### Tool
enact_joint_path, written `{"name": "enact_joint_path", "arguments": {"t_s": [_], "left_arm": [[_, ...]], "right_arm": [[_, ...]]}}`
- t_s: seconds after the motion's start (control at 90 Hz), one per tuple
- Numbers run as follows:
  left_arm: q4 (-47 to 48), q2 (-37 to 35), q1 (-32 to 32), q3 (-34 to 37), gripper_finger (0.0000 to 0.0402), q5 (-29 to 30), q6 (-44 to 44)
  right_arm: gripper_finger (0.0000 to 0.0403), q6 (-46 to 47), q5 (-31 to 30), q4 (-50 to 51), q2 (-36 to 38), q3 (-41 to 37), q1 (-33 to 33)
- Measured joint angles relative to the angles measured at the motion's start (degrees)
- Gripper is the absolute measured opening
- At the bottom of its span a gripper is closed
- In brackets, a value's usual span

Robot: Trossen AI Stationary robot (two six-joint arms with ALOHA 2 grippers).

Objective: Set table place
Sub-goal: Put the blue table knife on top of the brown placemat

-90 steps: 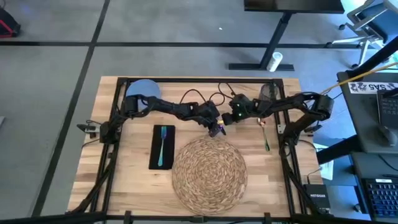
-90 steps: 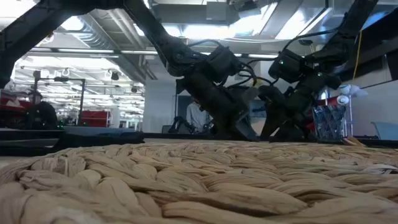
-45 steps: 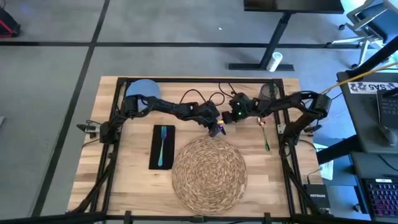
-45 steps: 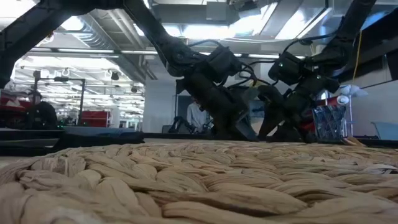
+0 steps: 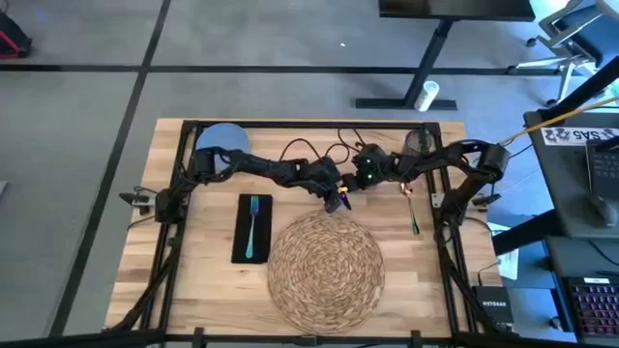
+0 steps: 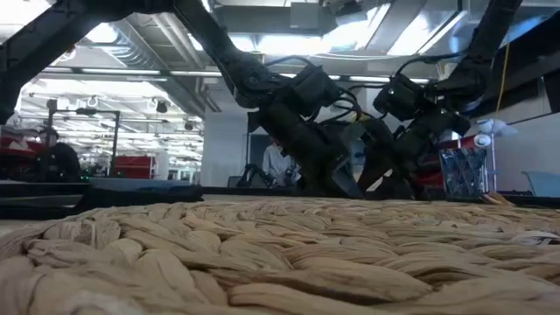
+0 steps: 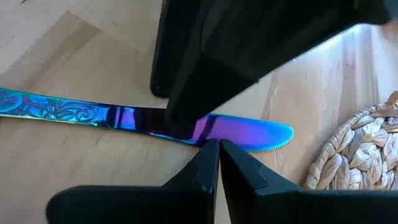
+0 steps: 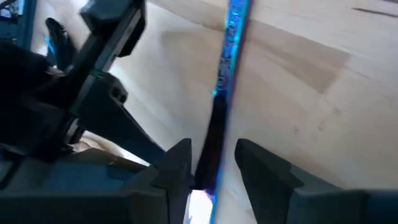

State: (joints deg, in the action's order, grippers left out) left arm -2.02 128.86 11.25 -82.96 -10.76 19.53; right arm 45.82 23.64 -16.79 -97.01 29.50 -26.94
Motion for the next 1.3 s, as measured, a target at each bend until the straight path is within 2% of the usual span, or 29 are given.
{"name": "enact_joint_path", "arguments": {"t_s": [0.678,1.011,1.3], "left_arm": [[-0.15,0.02,0.22,0.02,0.0,0.0,-0.48],[-0.07,0.02,0.24,0.02,0.0,-0.53,-0.63],[0.09,0.02,0.22,0.02,0.0,-0.66,-0.66]], "right_arm": [[0.0123,-0.11,1.26,-0.29,-1.4,0.13,0.59],[0.0123,-2.34,3.03,3.06,-1.4,0.68,0.68],[0.0123,-1.89,3.31,5.61,-1.38,0.81,3.33]]}}
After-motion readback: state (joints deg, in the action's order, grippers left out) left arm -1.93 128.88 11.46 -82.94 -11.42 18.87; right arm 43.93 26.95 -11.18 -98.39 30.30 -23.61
